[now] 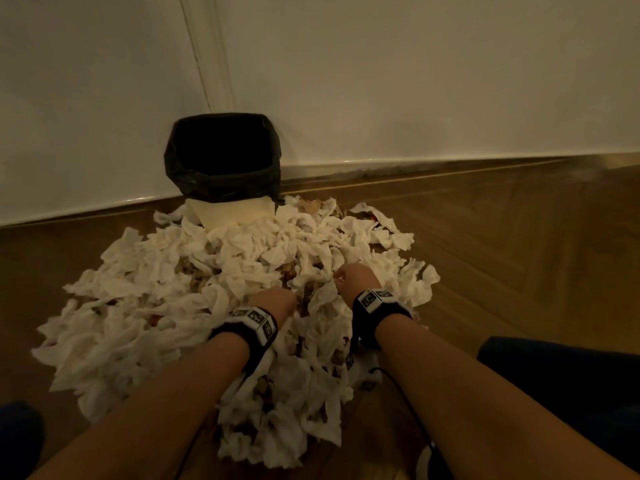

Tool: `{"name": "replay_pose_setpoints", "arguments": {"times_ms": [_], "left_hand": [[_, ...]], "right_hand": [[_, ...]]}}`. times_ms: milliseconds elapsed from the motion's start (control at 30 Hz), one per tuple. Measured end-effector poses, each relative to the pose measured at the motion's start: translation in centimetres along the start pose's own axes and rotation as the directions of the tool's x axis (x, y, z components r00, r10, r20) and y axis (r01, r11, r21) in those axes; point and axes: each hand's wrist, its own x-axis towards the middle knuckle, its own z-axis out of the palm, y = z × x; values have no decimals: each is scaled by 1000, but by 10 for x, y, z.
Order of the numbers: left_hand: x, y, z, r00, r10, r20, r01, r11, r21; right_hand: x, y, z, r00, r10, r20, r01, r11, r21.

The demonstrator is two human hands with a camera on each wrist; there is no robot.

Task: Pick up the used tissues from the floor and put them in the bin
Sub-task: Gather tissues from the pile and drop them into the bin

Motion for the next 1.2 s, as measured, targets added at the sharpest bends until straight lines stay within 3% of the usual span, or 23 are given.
{"name": "replay_pose_setpoints", "arguments": {"times_ms": [167, 333, 467, 700, 833, 1000, 1133, 1200], "left_hand": [[-2, -6, -8, 979, 27, -204, -44, 996, -79], [-5, -11, 19, 999, 42, 23, -41, 998, -44], [-7, -8, 16, 1000, 15, 12, -14, 999, -43], [-10, -24, -27, 983, -65, -172, 14, 959, -283], [-12, -29, -30, 943, -116, -313, -15, 922, -386], [-15, -36, -22, 922, -193, -335, -21, 841, -541], [-18, -46, -19, 910, -222, -351, -49, 782, -621], [-22, -48, -22, 901, -237, -364, -78, 735, -673]], "right_hand": [[2, -5, 19, 997, -27, 67, 39, 982, -187], [3, -10, 36, 990, -55, 130, 91, 952, -292], [8, -6, 45, 989, -49, 136, 93, 938, -334], [11, 3, 57, 997, -26, 77, 45, 967, -252], [10, 3, 56, 998, -35, 56, 49, 963, -265], [10, -1, 40, 1000, -12, 24, 15, 990, -138], [8, 7, 26, 996, 78, -52, -73, 993, 88], [7, 11, 19, 984, 150, -96, -118, 951, 284]]}}
